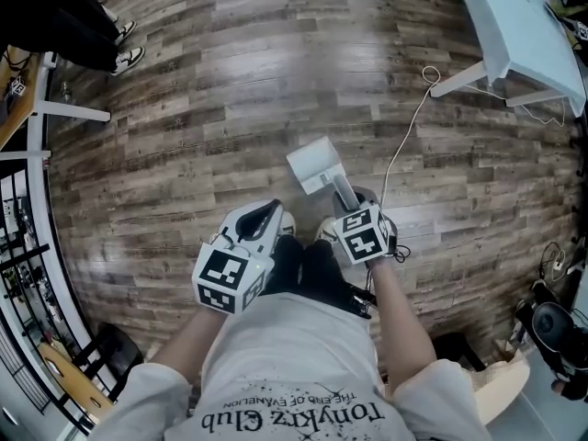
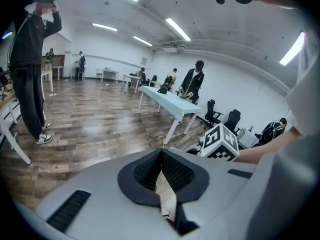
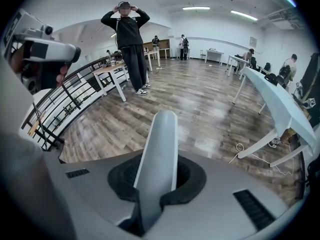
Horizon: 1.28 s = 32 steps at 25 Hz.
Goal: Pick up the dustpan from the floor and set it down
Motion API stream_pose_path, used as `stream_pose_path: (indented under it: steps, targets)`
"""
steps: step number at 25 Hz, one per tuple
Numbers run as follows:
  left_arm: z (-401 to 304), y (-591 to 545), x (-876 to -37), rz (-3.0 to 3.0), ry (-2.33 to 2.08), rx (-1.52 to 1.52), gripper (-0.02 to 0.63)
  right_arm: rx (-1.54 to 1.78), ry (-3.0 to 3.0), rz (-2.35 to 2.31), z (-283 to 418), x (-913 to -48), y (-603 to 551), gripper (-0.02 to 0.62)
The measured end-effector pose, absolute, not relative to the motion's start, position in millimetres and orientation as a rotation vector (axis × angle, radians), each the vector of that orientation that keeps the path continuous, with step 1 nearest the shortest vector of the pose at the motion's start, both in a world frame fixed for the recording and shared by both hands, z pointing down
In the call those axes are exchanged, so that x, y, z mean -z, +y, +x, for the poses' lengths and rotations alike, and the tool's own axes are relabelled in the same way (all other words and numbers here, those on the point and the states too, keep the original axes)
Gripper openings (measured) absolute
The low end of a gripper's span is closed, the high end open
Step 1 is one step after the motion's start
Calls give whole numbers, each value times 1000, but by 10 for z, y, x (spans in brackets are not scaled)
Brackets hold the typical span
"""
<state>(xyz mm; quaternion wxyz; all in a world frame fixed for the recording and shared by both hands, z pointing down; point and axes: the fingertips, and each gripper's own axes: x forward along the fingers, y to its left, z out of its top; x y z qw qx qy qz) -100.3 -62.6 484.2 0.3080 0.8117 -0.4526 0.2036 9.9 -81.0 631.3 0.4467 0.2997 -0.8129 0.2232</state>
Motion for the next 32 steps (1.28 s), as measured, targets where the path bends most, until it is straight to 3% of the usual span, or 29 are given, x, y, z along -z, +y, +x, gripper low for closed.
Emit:
stream_pose_path:
  steps: [32]
  targets:
    - [-977,-558,-4825,2144,-1200,-537,23,-523,-1946,725,226,-6542,-790,71]
